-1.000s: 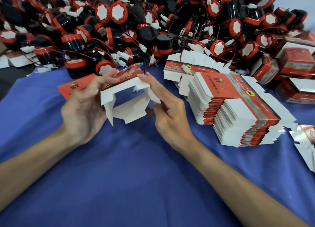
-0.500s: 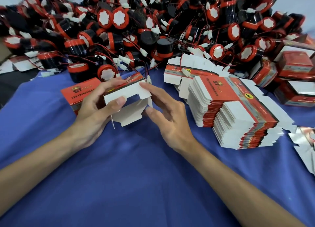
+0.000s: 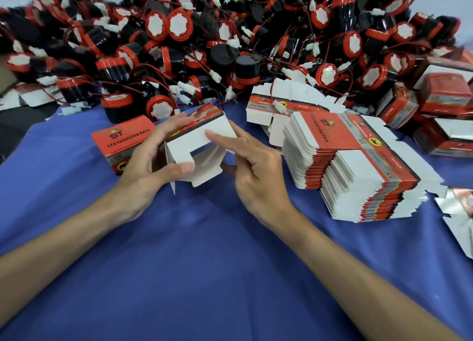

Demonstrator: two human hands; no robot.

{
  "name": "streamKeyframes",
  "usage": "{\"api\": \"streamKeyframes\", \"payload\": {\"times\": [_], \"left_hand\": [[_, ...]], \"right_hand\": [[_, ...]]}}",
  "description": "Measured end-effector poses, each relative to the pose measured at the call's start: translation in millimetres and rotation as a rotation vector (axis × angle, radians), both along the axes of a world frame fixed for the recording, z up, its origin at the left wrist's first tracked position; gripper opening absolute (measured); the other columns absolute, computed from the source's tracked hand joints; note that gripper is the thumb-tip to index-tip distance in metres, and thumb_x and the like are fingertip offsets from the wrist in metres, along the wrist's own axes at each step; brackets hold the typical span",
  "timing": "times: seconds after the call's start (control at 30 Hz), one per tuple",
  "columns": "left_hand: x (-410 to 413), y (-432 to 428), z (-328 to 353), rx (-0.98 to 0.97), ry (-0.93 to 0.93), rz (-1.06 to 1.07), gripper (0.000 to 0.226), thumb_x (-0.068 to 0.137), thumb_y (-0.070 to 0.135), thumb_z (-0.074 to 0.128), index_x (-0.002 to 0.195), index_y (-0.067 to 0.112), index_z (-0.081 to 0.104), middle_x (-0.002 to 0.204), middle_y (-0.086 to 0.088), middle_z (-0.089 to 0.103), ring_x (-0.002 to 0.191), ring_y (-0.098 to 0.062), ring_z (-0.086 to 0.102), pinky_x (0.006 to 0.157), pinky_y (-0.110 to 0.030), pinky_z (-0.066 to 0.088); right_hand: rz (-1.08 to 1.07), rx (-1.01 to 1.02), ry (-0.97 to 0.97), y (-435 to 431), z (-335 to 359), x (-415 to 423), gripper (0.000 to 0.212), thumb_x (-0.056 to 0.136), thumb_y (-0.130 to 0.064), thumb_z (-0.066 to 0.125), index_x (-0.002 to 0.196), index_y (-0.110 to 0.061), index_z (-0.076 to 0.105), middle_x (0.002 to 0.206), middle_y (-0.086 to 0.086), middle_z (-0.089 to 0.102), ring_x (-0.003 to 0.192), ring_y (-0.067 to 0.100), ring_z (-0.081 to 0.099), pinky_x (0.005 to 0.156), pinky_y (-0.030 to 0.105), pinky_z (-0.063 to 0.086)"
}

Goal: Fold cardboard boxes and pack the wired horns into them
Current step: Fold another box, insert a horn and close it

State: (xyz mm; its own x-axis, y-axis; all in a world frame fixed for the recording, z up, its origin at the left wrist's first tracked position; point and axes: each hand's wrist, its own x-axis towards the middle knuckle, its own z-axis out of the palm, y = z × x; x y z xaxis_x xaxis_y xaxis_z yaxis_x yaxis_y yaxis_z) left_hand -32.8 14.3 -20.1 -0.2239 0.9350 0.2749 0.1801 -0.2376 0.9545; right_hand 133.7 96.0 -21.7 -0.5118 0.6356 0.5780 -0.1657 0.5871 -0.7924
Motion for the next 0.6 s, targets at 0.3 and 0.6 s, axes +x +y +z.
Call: {"api": "streamKeyframes", "payload": {"times": [0.3,0.6], "left_hand": [[3.2,2.7,-0.7,0.042,-0.143,0.045,0.059,0.069,-0.003,0.055,0.120,0.027,0.061,0.146,-0.007,0.047,0.132,-0.017,0.049,0.097,-0.027,0.048],[5.5,3.3,-0.1,0.070,-0.106,0.111,0.055,0.076,0.000,0.041,0.109,0.035,0.068,0.133,0.011,0.059,0.131,-0.008,0.048,0.104,-0.031,0.043]], "right_hand": [[-0.113,0.054,-0.031,-4.4,4.2,0.4,0.037,0.085,0.008,0.048,0.115,-0.001,0.067,0.102,0.023,0.069,0.054,0.016,0.062,0.049,0.030,0.052],[0.046,-0.175,-0.078,-8.6,10.2,1.7,0.059,0.092,-0.006,0.049,0.144,-0.027,0.033,0.130,-0.014,0.054,0.124,0.029,0.043,0.091,0.037,0.048]]}}
